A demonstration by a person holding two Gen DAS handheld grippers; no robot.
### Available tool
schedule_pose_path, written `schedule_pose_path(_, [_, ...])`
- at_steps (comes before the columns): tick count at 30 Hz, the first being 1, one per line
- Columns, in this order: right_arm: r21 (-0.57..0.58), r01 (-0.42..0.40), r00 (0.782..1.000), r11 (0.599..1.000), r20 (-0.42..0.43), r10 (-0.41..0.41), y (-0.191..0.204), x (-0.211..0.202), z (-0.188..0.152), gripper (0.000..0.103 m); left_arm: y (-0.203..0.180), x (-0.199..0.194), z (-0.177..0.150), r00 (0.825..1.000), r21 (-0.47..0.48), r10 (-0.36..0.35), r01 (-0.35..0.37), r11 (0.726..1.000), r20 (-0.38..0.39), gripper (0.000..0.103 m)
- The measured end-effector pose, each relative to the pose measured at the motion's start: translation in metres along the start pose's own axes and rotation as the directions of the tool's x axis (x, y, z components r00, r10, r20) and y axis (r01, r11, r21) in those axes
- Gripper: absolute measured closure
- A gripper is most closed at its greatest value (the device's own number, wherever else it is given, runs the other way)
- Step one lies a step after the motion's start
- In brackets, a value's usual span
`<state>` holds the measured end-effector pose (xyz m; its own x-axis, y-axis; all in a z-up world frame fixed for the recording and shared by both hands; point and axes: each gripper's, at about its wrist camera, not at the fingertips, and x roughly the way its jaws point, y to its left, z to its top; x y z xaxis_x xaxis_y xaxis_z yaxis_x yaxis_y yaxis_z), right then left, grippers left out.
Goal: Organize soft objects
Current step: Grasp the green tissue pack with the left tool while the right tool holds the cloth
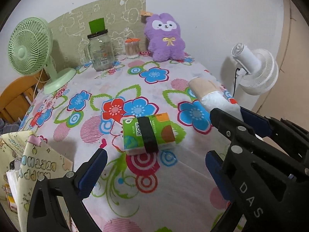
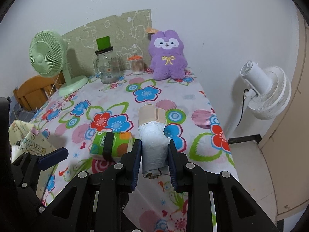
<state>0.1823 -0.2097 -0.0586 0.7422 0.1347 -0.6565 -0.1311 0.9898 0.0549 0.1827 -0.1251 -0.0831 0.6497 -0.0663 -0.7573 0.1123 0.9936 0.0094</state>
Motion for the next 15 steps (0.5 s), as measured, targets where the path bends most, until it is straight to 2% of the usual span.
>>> schedule_pose_path(5, [0.001,-0.003,1.0,1.0,-0.007,0.003,-0.002,0.014,0.002,0.074,0.003,0.015,0.003,1.0,-0.02,0.001,-0.001,1.0,-0.025,0.001])
schedule_pose_path(15, [0.03,-0.011,0.999,0.999,-0.043,0.012,-0.007,0.045,0.003,0.074,0.009,0.05,0.007,0.996,-0.073,0.052,-0.057,0.996,-0.067,0.002])
